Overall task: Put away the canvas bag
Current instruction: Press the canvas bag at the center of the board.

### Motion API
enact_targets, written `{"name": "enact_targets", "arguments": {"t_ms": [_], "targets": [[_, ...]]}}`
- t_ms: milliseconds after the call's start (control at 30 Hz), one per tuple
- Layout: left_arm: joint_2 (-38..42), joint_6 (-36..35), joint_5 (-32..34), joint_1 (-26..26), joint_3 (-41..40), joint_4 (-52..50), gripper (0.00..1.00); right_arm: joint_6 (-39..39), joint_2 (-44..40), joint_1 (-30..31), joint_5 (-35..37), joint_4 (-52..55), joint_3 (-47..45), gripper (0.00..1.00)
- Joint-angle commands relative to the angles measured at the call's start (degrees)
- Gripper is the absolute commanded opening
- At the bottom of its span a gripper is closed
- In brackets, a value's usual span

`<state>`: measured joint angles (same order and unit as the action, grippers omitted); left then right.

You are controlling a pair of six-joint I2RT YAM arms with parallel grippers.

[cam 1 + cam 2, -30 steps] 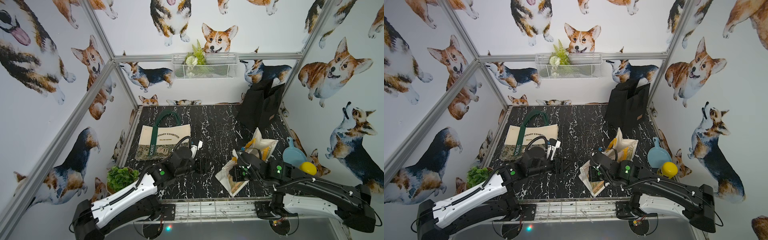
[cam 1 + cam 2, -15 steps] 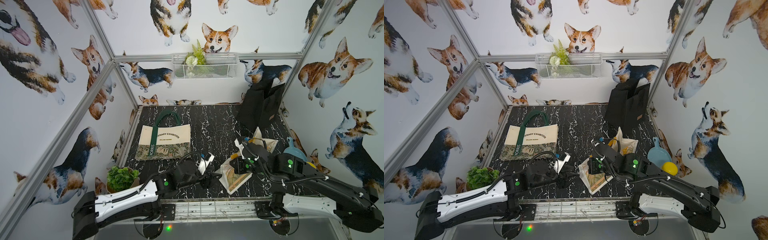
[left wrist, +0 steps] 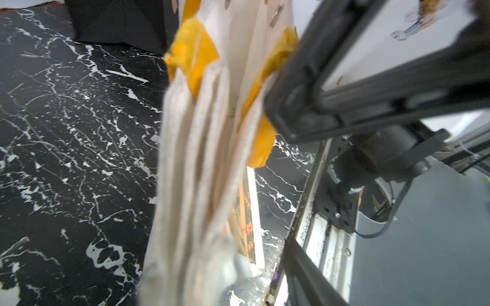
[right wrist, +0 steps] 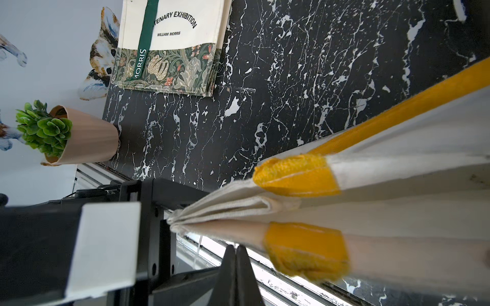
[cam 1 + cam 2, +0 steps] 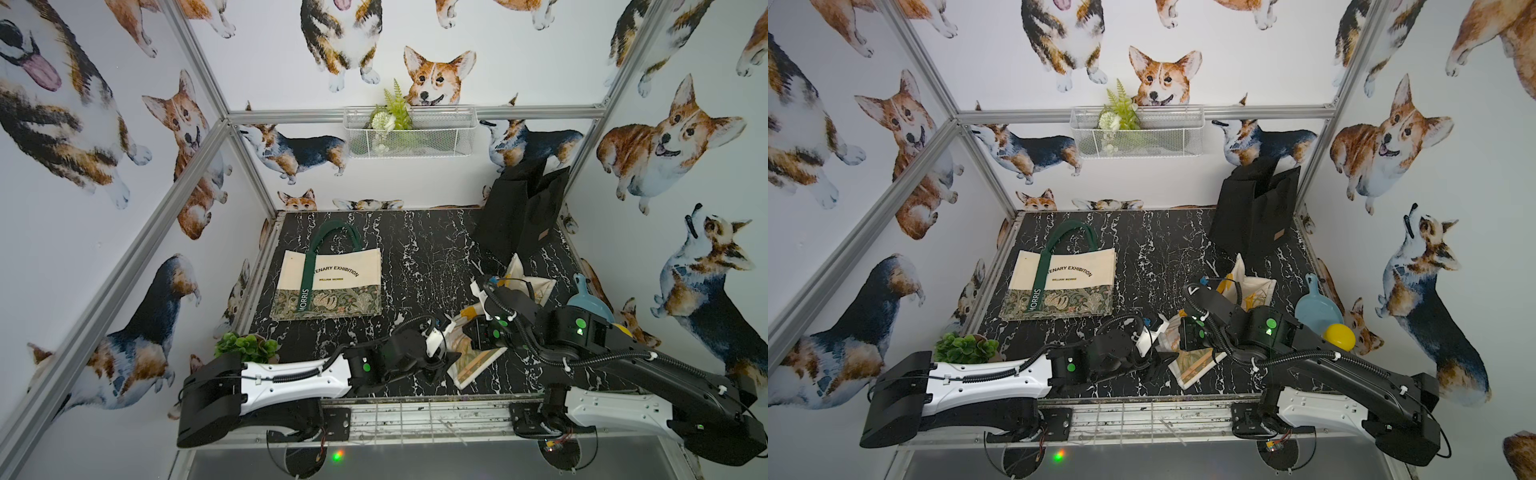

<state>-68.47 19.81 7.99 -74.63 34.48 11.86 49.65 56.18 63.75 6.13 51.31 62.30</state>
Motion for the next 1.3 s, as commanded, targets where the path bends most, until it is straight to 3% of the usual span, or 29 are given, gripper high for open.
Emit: {"name": "enact_targets", "arguments": {"t_ms": [0,467,500,633,833,1000,1100,1267], "targets": [[-0.3,0.8,3.6,-1.1,-0.6,0.6,0.57,-0.2,-0.5,-0.1,0.9,1.5,0.4,0.0],[-6.3,1.4,4.5,-1.9,4.2,-5.6,0.53,-0.4,-1.6,-0.3,1.8,2.2,1.0,0.0],[-7.1,1.0,4.4,-1.8,4.9,-6.1,0.48,-0.5,-1.7,-0.5,1.7,2.4,1.1,0.0],[-9.2,0.3,4.6,-1.9,7.1,-8.7,0.0,-1.3,-2.0,-1.6,1.6,3.8,2.1,0.0],[-8.2,-0.7,1.9,-1.8,7.8,-14.5,0.0,-4.1,-4.7,-5.0,2.6,9.0,6.0,0.0],[-2.2,-5.4,-2.7,-1.4,9.6,-21.1,0.0,-8.0,-5.6,-5.7,6.8,16.8,10.7,0.0],[1.5,-8.0,-10.9,1.4,11.2,-24.0,0.0,-10.6,-5.2,-5.7,6.1,19.3,12.7,0.1],[6.7,-10.8,-27.1,7.9,13.6,-26.6,0.0,-16.1,-4.2,-5.7,2.9,21.8,17.4,0.52]]}}
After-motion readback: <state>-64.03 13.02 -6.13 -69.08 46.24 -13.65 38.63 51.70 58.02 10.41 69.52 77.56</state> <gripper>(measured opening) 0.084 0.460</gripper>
